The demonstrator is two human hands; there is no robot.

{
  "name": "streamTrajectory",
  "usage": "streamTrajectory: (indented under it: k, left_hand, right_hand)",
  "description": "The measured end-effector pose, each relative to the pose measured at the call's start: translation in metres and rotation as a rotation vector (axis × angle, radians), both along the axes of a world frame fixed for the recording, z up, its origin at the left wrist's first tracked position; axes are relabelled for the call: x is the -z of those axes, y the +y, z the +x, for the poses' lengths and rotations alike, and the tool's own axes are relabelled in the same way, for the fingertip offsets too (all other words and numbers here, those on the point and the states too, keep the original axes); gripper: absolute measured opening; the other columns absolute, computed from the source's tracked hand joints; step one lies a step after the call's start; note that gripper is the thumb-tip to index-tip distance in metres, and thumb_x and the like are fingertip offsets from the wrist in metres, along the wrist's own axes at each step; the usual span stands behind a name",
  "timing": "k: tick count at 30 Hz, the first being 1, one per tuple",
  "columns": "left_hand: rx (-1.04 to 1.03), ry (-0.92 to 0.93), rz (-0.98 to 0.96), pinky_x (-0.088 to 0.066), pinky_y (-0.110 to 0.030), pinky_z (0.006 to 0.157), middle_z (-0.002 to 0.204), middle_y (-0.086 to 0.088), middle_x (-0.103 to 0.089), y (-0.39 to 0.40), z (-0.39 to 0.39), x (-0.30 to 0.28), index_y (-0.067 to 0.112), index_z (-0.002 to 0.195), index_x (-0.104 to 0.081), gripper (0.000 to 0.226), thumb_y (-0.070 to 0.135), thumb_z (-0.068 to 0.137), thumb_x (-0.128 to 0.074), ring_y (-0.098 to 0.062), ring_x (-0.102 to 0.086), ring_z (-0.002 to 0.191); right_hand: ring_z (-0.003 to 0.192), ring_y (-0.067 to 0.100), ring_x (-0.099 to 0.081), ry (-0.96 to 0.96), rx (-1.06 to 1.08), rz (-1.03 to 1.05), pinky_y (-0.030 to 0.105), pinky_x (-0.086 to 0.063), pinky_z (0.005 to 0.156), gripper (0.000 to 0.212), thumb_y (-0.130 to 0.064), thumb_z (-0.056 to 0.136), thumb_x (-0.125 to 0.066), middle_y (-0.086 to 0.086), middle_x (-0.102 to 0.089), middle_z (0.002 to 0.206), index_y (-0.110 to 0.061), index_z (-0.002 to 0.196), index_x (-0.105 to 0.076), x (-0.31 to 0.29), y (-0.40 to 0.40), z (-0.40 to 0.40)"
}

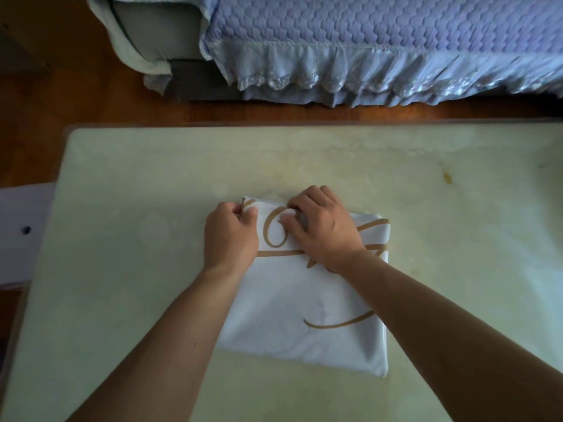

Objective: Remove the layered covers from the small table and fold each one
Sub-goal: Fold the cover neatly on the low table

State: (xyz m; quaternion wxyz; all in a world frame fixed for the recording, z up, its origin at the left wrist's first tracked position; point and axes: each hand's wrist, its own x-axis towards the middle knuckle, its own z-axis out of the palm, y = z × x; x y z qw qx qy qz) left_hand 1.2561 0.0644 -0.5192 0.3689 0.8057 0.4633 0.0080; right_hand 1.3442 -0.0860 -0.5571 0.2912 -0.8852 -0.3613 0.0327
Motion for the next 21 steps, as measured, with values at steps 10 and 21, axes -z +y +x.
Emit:
streamTrajectory:
  k: [10, 21]
  left_hand:
    - [0.007, -0.284, -0.155, -0.037, -0.033, 0.061, 0.061, 0.008, -0.049, -0.001, -0.003, 0.003, 0.018, 0.078, -0.055, 0.022, 0.029, 0.096, -0.055, -0.02, -0.045, 0.063]
    - [-0.032, -0.448, -0.062, -0.049, -0.052, 0.095, 0.105, -0.001, -0.062, -0.006, -0.012, 0.037, 0.01, 0.105, -0.066, 0.034, 0.033, 0.098, -0.042, -0.033, -0.058, 0.104]
  right_hand:
    - [0.085, 0.023, -0.05, 0.08, -0.01, 0.051, 0.039, -0.046, 0.082, 0.032, -0.039, 0.098, -0.051, 0.001, -0.06, 0.091, -0.015, 0.095, -0.072, -0.002, 0.001, 0.002]
    - [0.088, 0.022, -0.049, 0.165, -0.021, -0.123, 0.037, -0.044, 0.085, 0.025, -0.037, 0.097, -0.052, 0.0, -0.058, 0.092, -0.015, 0.095, -0.065, 0.001, 0.006, 0.011]
